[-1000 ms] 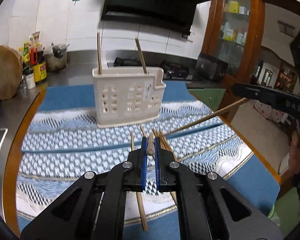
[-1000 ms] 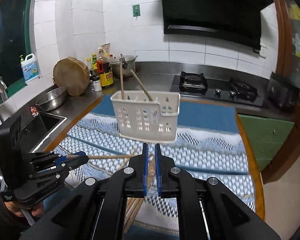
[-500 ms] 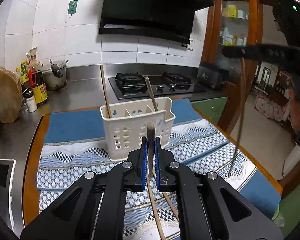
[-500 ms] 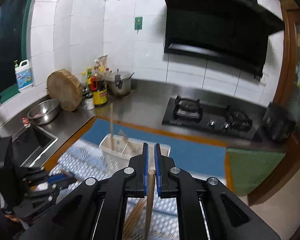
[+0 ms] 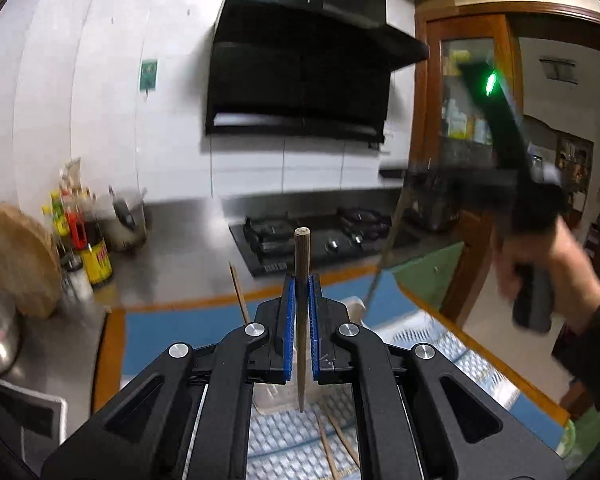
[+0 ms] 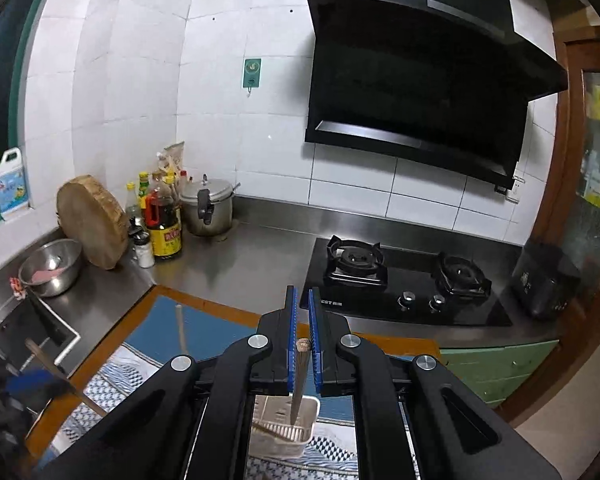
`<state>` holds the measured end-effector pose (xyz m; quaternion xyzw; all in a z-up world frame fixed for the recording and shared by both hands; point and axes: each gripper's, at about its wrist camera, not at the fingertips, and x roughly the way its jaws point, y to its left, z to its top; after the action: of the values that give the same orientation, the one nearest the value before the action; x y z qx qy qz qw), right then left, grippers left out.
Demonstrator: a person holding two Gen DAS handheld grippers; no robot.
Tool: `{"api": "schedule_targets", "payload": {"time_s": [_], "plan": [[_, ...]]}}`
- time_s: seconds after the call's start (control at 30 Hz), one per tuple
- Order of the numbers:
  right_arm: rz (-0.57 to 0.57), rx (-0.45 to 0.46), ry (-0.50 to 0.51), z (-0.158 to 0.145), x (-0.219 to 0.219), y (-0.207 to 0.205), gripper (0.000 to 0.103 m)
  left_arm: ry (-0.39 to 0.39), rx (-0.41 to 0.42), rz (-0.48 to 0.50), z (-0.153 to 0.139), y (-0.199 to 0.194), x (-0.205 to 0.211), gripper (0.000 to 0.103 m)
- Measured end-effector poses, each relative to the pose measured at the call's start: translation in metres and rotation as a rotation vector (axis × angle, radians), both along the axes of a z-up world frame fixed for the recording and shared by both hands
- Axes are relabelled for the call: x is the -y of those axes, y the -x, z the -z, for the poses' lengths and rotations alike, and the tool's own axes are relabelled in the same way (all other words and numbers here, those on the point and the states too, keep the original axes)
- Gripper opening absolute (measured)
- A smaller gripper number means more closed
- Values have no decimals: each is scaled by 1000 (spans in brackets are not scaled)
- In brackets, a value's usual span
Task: Organize utensils
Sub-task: 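Carry the left tool's chopstick into the white holder and release while the right tool does likewise, then return both open tools over the remaining chopsticks on the cloth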
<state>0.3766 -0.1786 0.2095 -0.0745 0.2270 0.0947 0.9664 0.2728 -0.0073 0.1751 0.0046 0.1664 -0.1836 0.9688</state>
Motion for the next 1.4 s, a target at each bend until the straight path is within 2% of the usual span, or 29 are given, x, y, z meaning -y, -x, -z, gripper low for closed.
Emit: {"api": "schedule_targets", "payload": {"time_s": [0.27, 0.37, 0.5, 0.63, 0.7, 0.87, 1.0, 1.13, 1.3, 1.4], "plan": [[6, -85, 38, 47, 2, -24, 6, 11, 65, -52, -27, -30, 2, 5], [7, -110, 41, 57, 7, -27, 6, 4, 70, -73, -23, -42, 4, 5], [11, -112, 39, 64, 14, -25, 7, 13, 24, -97, -7, -66, 3, 5], [11, -101, 32, 65, 19, -18, 19, 16, -13, -113, 9, -80, 0, 5], [12, -95, 30, 65, 21, -13, 30, 25, -35, -116, 17, -86, -2, 5], [-7, -85, 25, 68, 27, 10, 36, 13, -83, -123, 32, -94, -4, 6], [-25, -97, 14, 78, 32, 37, 41, 14, -90, -136, 34, -92, -8, 8], [-49, -122, -5, 93, 34, 70, 42, 13, -81, -140, 28, -79, -10, 8], [-81, -190, -45, 132, 33, 121, 42, 14, -75, -124, 26, -43, -13, 9], [-87, -230, -30, 158, 27, 145, 42, 13, -80, -119, 36, -14, -17, 9]]}}
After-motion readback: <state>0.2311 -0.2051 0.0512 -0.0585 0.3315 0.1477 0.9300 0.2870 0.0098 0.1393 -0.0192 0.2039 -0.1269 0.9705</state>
